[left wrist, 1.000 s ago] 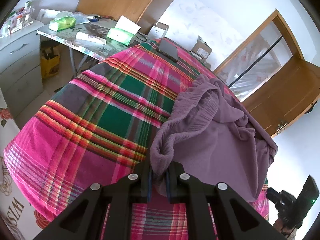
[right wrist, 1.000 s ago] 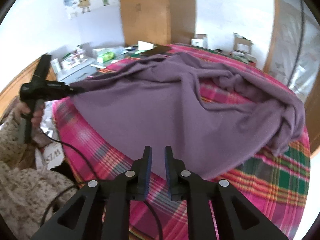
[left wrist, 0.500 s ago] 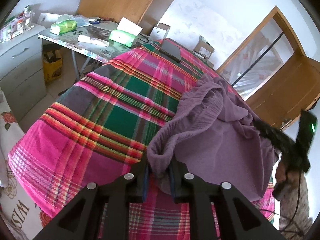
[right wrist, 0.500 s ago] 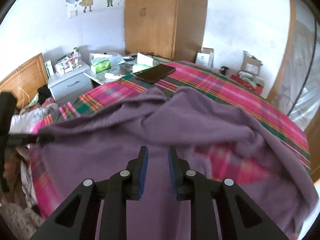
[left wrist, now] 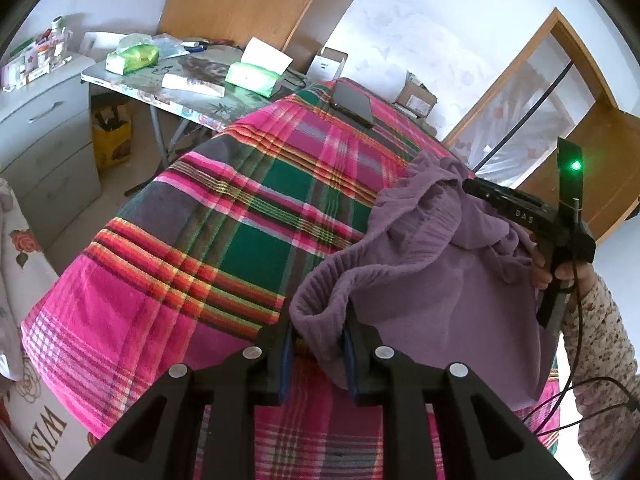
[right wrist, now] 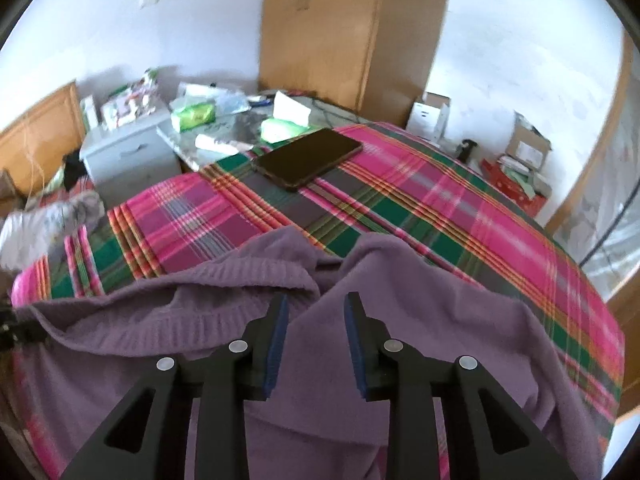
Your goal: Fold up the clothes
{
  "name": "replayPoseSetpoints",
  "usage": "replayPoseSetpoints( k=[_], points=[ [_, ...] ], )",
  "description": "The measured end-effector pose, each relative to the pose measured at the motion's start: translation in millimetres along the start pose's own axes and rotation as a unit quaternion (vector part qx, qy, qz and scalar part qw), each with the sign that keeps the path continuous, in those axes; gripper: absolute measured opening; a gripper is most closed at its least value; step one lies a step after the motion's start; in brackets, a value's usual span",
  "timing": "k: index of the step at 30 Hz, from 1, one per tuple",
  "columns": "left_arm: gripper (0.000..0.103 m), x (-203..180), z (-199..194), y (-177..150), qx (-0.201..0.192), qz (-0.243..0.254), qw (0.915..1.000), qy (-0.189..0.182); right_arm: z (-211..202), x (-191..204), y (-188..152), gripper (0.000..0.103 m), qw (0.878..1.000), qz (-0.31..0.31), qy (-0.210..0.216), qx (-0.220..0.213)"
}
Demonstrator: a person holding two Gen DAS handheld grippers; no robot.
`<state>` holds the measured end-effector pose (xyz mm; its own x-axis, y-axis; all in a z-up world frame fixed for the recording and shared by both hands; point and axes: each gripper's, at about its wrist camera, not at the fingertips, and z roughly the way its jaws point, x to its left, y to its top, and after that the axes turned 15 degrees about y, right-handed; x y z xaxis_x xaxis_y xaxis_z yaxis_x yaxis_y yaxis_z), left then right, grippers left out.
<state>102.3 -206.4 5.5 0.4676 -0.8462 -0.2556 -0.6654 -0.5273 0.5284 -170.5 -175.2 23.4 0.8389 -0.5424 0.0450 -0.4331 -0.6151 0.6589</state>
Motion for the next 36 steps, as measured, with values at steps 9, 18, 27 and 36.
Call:
replayPoseSetpoints(
  k=[9, 18, 27, 36],
  points=[
    [0.022, 2.5, 3.7, 4.4, 0.0, -0.006, 1.0, -0.007, 28.6, 1.1, 9.3, 0.028, 0.999, -0.033, 0.001, 0.036],
    [0.017, 9.2, 5.7, 5.7, 0.001, -0.023, 0.9994, -0.027, 25.8, 10.6, 33.6, 0.005, 0.999, -0.046, -0.002, 0.012],
    [0.014, 17.2, 0.1, 3.7, -0.004, -0.04, 0.9982, -0.045, 37.3, 30.3, 70.0, 0.005, 0.998, -0.069, -0.01, -0.004],
    [0.013, 28.7, 2.2, -1.3, 0.011, -0.063, 0.9966, -0.051, 72.7, 58.9, 106.2, 0.004, 0.994, -0.105, 0.0, 0.008]
  ],
)
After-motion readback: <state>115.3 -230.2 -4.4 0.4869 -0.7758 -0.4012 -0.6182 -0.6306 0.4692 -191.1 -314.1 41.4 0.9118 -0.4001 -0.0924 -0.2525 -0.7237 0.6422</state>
